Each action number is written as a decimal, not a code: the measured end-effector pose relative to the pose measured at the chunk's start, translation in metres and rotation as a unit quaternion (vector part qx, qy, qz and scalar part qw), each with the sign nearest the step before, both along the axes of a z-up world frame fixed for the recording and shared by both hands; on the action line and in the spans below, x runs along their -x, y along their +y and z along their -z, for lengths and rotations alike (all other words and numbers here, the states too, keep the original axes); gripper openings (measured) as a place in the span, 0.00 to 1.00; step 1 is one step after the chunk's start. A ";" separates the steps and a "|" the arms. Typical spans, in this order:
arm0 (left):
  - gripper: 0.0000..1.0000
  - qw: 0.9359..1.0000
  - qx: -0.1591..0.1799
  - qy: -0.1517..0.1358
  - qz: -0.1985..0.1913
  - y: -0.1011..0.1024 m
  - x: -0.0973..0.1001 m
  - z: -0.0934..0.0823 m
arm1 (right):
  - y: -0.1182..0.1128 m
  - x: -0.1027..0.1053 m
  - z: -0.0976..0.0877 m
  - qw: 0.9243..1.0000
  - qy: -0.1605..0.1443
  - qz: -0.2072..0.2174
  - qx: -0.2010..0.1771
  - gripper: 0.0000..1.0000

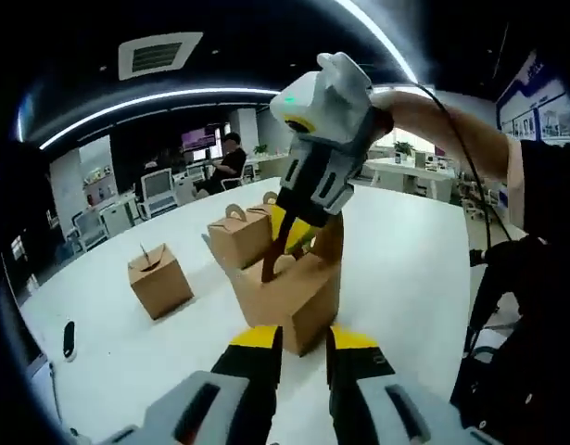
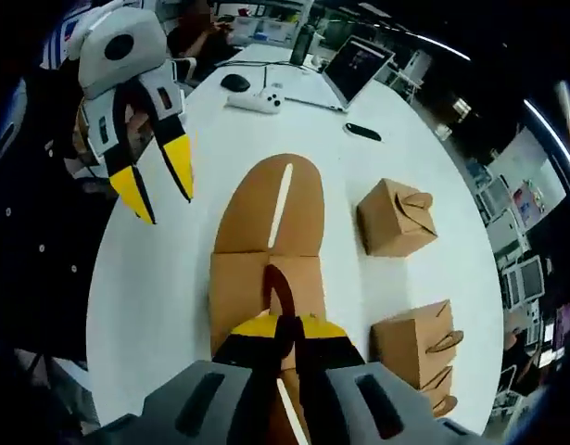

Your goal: Pick up one paper box from the group, open the paper box, and remove the item inside

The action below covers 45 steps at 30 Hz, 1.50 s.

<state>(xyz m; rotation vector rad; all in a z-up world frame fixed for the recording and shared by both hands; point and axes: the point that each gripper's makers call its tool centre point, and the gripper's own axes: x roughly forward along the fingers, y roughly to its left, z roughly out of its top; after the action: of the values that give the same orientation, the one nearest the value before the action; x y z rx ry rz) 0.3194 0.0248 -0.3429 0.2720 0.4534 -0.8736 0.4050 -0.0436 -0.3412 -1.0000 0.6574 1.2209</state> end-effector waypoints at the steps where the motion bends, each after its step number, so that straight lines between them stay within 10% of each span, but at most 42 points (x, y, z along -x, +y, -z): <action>1: 0.21 1.000 0.003 0.005 -0.001 0.000 0.001 0.004 | 0.000 0.001 0.000 1.000 0.002 0.000 0.004 0.04; 17: 0.24 1.000 0.009 0.014 0.003 0.009 0.003 0.020 | 0.001 0.013 -0.014 1.000 0.010 -0.020 0.017 0.03; 25: 0.75 0.995 -0.046 -0.044 0.071 0.014 -0.027 0.043 | 0.004 0.021 -0.002 0.998 0.033 -0.049 0.028 0.04; 31: 0.80 0.991 -0.002 -0.065 0.120 -0.011 -0.048 0.038 | 0.008 0.021 -0.005 0.998 0.046 -0.038 0.003 0.24; 45: 0.83 0.975 0.038 -0.032 0.219 -0.053 -0.063 0.057 | -0.001 0.021 -0.004 0.998 0.050 -0.044 0.016 0.19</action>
<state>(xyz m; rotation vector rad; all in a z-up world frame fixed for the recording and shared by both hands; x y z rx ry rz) 0.3825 -0.0286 -0.3995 0.3343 0.3023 -1.3064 0.3844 -0.0447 -0.3371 -1.0090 0.7199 1.3480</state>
